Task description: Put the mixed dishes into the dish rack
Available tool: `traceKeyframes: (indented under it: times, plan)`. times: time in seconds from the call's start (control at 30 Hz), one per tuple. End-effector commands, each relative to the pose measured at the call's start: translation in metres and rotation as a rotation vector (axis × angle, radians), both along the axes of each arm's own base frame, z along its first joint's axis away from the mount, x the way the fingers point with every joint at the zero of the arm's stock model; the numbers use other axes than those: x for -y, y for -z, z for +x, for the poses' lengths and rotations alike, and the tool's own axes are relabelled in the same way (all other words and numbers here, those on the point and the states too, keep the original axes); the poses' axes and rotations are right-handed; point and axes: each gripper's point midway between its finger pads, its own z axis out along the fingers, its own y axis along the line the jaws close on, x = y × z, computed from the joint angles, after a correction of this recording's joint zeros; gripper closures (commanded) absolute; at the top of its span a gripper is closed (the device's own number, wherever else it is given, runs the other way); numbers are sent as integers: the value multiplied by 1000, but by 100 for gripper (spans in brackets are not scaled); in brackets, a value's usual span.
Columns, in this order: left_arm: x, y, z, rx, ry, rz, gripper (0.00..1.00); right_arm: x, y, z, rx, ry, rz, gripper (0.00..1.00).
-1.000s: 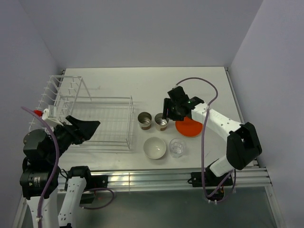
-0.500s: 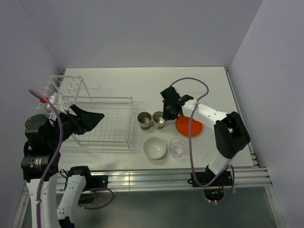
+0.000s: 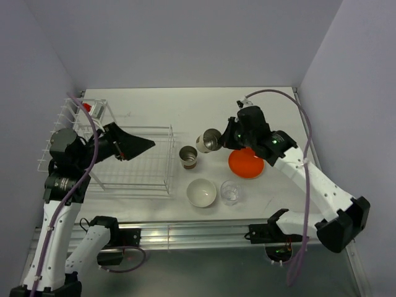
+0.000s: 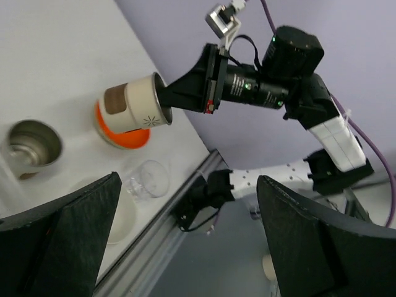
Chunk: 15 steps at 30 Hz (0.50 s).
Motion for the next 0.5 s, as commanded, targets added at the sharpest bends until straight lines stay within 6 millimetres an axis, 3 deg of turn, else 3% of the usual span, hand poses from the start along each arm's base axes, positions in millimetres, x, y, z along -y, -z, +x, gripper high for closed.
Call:
traceKeyframes:
  times: [0.0, 0.07, 0.1, 0.23, 0.43, 0.47]
  plan:
    - [28, -38, -12, 161, 163, -70, 1, -34, -65, -29, 58, -180, 243, 100]
    - [42, -38, -21, 155, 238, -91, 1, -46, -96, -41, 97, -263, 346, 100]
    - [47, -46, -24, 206, 280, -110, 1, -55, -111, -56, 86, -336, 417, 100]
    - [60, -41, -31, 197, 369, -159, 1, -71, -154, -83, 105, -501, 572, 100]
    - [66, -36, -40, 221, 439, -160, 1, -79, -181, -113, 91, -673, 744, 100]
    - [66, -32, -41, 209, 453, -166, 1, -80, -179, -115, 52, -674, 782, 100]
